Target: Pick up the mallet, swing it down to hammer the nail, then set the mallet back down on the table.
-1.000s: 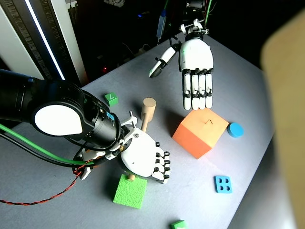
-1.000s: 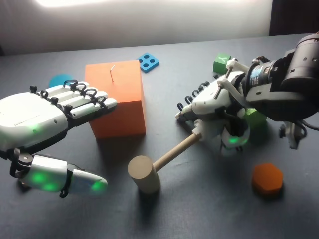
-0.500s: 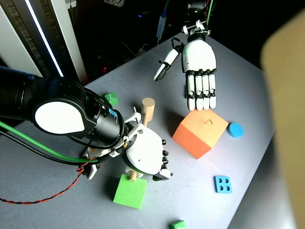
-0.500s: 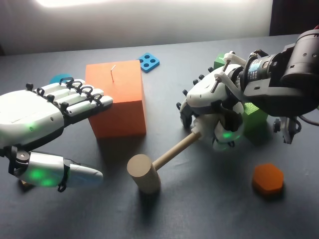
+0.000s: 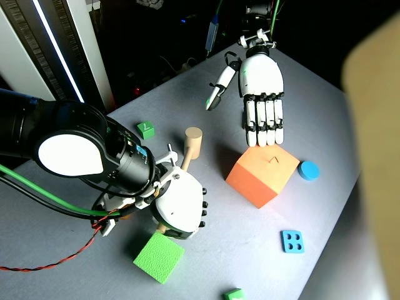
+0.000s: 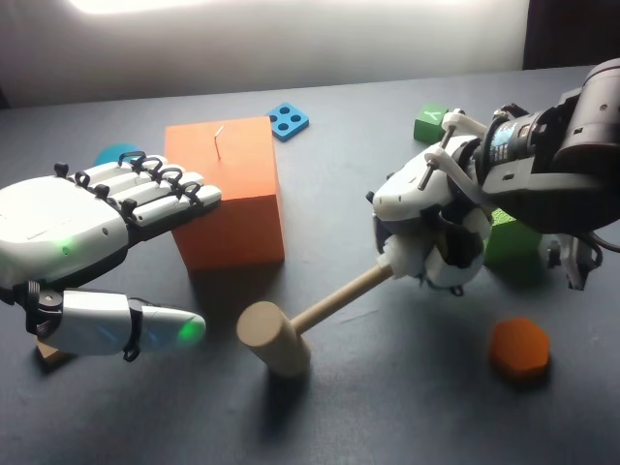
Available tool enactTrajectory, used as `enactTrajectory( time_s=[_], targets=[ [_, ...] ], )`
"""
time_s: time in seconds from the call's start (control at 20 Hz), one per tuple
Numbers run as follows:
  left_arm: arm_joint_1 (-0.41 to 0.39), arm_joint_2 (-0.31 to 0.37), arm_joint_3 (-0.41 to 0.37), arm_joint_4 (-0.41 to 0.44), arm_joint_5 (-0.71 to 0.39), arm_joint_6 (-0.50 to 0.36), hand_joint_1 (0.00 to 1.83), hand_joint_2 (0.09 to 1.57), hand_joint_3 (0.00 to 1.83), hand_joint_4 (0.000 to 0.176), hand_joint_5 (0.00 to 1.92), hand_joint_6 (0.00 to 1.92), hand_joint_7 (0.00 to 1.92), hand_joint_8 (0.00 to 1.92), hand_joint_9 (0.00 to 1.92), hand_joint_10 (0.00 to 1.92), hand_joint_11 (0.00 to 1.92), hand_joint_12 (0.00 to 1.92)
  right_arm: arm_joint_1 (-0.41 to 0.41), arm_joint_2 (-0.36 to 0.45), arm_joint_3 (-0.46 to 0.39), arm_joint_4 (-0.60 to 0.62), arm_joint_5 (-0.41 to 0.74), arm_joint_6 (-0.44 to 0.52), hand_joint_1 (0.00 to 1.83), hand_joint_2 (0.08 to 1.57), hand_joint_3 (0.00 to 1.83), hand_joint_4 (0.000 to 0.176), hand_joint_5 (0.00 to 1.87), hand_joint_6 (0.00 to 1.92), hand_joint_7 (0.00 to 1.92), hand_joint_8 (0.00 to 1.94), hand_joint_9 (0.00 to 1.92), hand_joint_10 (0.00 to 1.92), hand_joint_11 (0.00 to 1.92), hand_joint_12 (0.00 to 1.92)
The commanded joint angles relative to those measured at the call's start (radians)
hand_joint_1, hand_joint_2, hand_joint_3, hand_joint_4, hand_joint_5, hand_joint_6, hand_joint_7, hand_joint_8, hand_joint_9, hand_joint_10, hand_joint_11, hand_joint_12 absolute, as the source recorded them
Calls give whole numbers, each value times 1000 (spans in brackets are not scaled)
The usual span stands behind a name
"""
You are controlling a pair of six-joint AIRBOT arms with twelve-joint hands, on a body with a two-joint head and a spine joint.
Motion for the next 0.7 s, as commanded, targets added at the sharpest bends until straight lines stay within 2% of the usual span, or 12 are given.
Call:
enactTrajectory(
  time_s=[0.0,0.05,0.1,0.15,0.2,0.25,0.3,0.35,0.5,0.65],
  targets=[
    [-4,-2,6,-19,-86,2,13,1120,21,0,0,0,0,0,0,0,0,0,14,9,-6,-20,58,-7,851,1317,22,0,630,1914,1227,1941,1429,1921,1542,1921],
    [-4,-2,5,-19,-82,2,19,1125,20,0,3,1,0,0,0,0,7,3,15,12,-11,-20,57,-7,763,1360,16,0,635,1906,1297,1941,1516,1921,1643,1921],
    [-4,-2,4,-19,-81,3,28,1130,19,0,19,7,0,0,1,0,9,4,15,18,-21,-20,57,-12,634,1385,12,0,772,1861,1406,1941,1611,1921,1732,1921],
    [-4,-2,4,-19,-79,3,41,1139,20,0,21,6,0,0,0,0,4,2,14,20,-26,-20,57,-15,541,1412,15,0,948,1909,1486,1941,1660,1921,1787,1921],
    [-4,-2,3,-19,-79,3,39,1146,19,0,19,4,0,0,0,0,1,1,12,24,-31,-20,57,-16,547,1459,0,0,1167,1919,1573,1941,1709,1921,1849,1921],
    [-4,-2,1,-19,-76,3,45,1148,16,0,16,2,0,0,0,0,0,1,12,27,-36,-20,54,-16,560,1467,0,134,1299,1921,1622,1941,1728,1921,1880,1921],
    [-4,-2,-1,-19,-75,3,80,1152,14,0,21,4,0,0,3,1,6,4,12,31,-40,-20,54,-17,527,1497,9,168,1367,1921,1654,1941,1757,1921,1911,1921],
    [-4,-2,-2,-19,-73,3,105,1148,10,0,39,9,15,5,21,7,24,13,12,34,-45,-20,55,-20,519,1509,10,174,1369,1921,1653,1941,1755,1921,1910,1921],
    [-4,-2,-4,-18,-72,3,56,1171,11,0,23,3,7,3,19,4,17,15,13,46,-61,-20,58,-29,454,1570,49,176,1402,1921,1656,1941,1744,1921,1906,1921],
    [-2,-1,-7,-18,-69,1,38,1172,6,0,24,1,6,0,13,1,13,19,16,76,-99,-20,74,-49,502,1571,93,176,1431,1921,1626,1941,1712,1921,1848,1921]
  ],
)
